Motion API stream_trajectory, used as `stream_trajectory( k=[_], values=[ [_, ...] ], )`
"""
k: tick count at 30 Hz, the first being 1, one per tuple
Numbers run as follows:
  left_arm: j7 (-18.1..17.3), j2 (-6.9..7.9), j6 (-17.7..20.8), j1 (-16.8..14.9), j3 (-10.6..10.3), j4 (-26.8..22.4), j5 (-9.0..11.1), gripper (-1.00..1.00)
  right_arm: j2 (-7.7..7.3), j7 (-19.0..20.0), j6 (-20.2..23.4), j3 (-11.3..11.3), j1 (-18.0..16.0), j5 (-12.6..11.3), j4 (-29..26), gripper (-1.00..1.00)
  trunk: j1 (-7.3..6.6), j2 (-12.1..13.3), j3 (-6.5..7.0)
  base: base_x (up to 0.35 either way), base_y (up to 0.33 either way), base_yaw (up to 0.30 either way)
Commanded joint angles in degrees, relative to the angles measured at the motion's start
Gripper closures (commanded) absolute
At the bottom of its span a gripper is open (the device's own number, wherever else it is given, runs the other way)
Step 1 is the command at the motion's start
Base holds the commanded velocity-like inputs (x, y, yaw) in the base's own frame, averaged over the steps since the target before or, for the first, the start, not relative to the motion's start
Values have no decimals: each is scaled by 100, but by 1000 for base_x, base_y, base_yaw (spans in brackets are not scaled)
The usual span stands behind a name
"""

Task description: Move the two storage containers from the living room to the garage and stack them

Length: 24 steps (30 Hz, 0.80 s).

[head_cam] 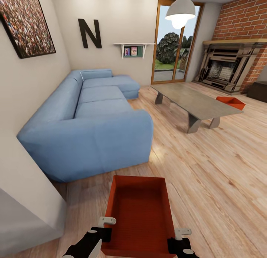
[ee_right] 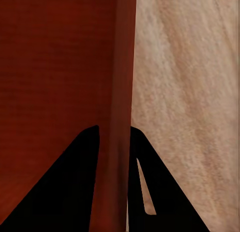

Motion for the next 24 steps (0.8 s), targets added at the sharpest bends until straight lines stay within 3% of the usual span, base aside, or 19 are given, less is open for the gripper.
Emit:
stream_trajectory(
  k=[1, 24],
  values=[
    [51, -1, 42, 4, -1, 7, -68, 100, 0, -26, -45, -80, -8, 24, -5, 100, -23, 40, 14, 0, 0, 0],
    [51, -1, 50, 4, 3, 1, -68, 100, 2, -25, -50, -89, -8, 17, -5, 100, -529, 962, 427, 0, 0, 0]
  ],
)
